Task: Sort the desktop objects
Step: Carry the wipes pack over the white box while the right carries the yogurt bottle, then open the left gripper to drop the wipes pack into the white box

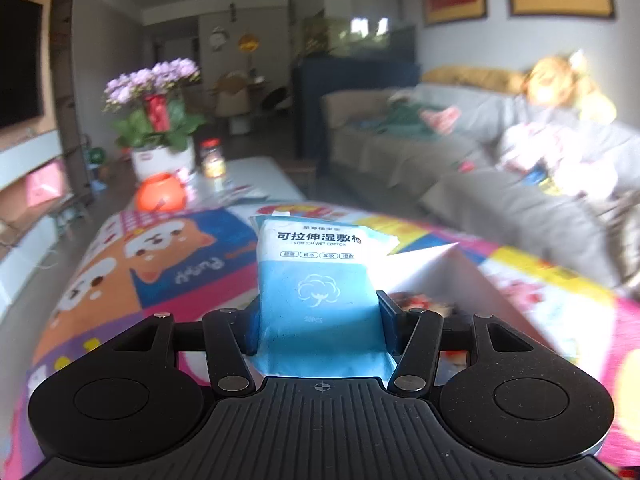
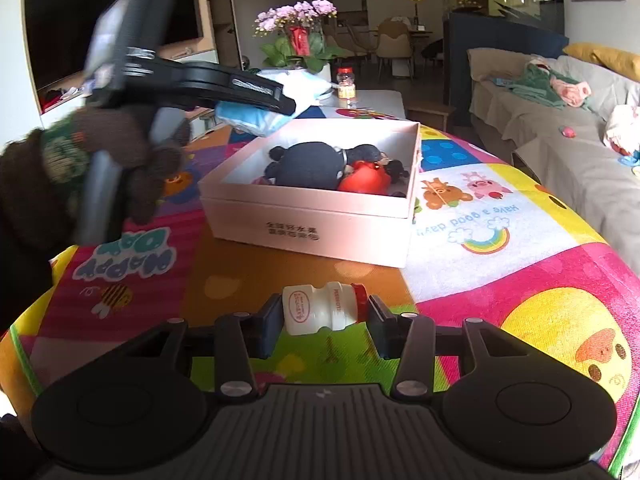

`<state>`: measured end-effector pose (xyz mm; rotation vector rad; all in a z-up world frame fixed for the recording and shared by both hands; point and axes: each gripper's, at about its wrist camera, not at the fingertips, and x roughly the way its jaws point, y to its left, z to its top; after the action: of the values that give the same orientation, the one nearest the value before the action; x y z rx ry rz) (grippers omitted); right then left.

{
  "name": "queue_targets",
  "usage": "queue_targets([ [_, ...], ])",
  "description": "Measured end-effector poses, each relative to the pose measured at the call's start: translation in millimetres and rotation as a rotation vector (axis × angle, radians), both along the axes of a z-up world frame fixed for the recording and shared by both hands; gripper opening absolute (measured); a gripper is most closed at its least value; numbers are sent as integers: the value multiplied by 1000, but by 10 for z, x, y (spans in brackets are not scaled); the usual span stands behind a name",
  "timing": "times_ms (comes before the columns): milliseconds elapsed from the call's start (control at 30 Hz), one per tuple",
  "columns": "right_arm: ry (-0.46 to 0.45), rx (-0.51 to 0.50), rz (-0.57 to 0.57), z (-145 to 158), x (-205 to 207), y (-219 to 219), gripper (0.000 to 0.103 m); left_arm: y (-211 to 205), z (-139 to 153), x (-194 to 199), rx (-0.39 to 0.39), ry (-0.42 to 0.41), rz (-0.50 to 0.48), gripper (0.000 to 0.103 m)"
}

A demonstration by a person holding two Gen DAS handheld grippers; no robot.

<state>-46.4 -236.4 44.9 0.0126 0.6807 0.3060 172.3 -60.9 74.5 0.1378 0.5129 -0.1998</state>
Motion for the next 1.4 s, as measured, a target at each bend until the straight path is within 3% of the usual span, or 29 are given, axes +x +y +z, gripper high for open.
queue_targets([
  [200, -19, 7, -2, 32, 117, -25, 44, -71, -196, 1, 106, 31, -33, 59],
  [333, -56, 25, -12, 116, 199, -71, 44, -198, -169, -127, 100, 36, -134, 59],
  [500, -99, 12, -41, 249, 266, -126, 44, -226, -173, -153, 88, 49, -162, 70],
  [533, -104, 7, -46, 264, 268, -137, 44, -208, -161, -182, 82, 46, -166, 77],
  [567, -108, 3, -52, 274, 271, -150, 44, -176, -138, -226, 67, 42, -173, 89],
  [633, -105, -1, -63, 285, 292, -184, 44, -112, -90, -353, 29, 19, -183, 97],
  [867, -103, -33, -52, 366, 508, -107, 44, 165, -15, -945, -39, -96, -162, 100],
  [1133, -103, -57, -35, 632, 1413, 137, 45, 589, -265, -1250, -126, -36, -83, 101],
  [1167, -98, -56, -46, 637, 1557, 149, 49, 654, -299, -1260, -148, -27, -61, 101],
  [1233, -71, -69, -66, 640, 1839, 164, 53, 774, -376, -1281, -205, 1, -32, 101],
  [1400, 15, -29, -76, 663, 2150, 210, 53, 893, -531, -1317, -286, 39, -29, 101],
])
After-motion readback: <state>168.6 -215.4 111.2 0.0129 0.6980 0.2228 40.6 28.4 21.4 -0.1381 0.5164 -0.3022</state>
